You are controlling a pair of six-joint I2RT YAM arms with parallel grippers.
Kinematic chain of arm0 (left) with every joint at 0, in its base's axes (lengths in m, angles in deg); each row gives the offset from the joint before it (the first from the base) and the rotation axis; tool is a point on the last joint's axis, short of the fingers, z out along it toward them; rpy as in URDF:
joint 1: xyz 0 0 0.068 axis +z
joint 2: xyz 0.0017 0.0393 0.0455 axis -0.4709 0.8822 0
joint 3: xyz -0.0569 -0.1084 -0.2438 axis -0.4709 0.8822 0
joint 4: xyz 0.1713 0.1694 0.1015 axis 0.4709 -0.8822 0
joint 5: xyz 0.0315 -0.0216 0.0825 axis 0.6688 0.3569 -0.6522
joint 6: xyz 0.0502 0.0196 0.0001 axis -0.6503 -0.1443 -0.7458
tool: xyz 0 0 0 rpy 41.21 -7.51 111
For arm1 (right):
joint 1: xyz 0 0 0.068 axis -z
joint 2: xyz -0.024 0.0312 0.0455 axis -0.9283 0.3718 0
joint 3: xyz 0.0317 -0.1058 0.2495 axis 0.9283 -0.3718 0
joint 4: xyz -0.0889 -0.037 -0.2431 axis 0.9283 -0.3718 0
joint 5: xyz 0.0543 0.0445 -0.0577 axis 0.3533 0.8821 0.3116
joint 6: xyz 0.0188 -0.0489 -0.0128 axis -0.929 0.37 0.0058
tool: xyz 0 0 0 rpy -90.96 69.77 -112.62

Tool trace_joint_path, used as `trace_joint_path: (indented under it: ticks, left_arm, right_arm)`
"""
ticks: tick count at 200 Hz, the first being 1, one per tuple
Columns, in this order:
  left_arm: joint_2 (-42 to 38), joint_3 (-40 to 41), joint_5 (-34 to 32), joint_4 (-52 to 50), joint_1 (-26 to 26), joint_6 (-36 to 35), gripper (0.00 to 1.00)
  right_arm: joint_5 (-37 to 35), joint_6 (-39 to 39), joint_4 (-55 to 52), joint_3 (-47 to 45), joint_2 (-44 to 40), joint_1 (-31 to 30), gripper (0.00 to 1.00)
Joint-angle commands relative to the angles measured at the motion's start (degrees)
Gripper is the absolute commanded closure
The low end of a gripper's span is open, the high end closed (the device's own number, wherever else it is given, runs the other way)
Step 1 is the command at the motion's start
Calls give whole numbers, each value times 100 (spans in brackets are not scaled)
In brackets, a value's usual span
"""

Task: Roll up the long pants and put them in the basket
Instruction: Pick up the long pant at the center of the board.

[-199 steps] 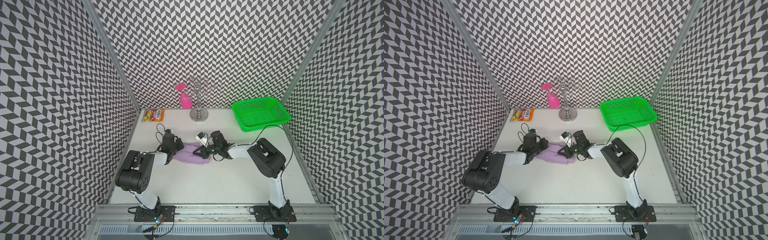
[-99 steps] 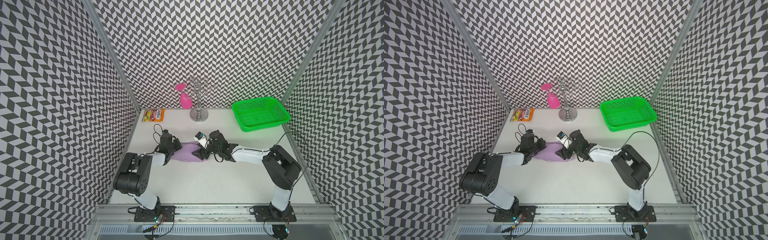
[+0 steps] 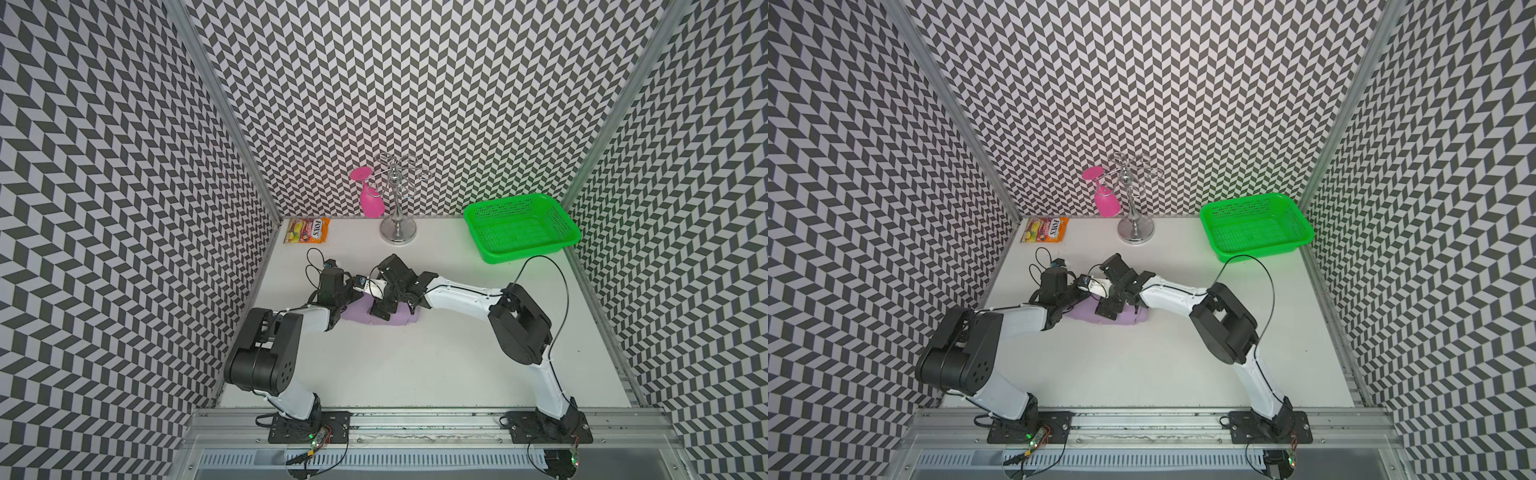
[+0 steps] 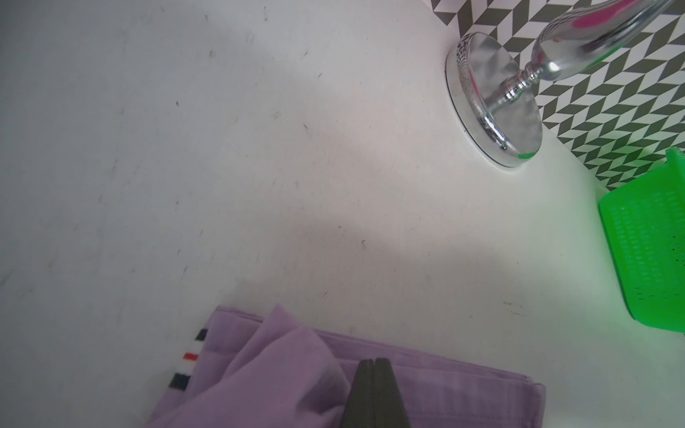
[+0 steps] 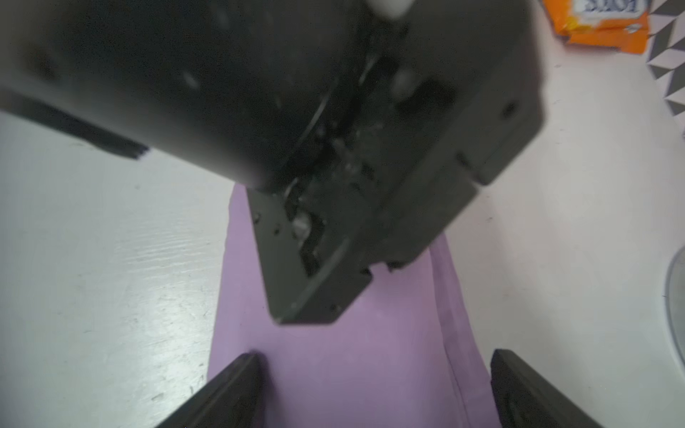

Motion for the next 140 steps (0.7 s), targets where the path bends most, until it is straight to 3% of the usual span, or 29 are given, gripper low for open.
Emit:
trace_joint_path:
  ticks: [1,22,66,75,93,105,118,131,140]
  left_arm:
    - [-30,115,-97,-286,70,-101,100]
    - [-20,102,-105,-296,70,-92,100]
    - [-87,133,-150,-328,88,-107,100]
    - [-97,143,-155,-335,97,-100,100]
    - [-131,124,-142,-355,97,-84,100]
    - [-167,92,-107,-383,97,-64,100]
    - [-234,39,-65,-445,122,-27,100]
    - [-348,19,2,-479,166,18,100]
    - [-463,10,47,-522,218,46,100]
  right_arm:
    - [-112,413,-811,239,399,11,0]
    - [192,454,-1123,586,750,2,0]
    - [434,429,-1039,391,1263,-15,0]
    - [372,386,-1020,349,1359,-15,4]
    - [228,357,-1022,356,1498,-9,25]
    - [173,353,-1067,389,1539,-2,32]
    - [157,257,-1060,433,1533,34,61]
    - [382,192,-1102,441,1514,102,70]
    - [490,163,-1099,391,1487,140,85]
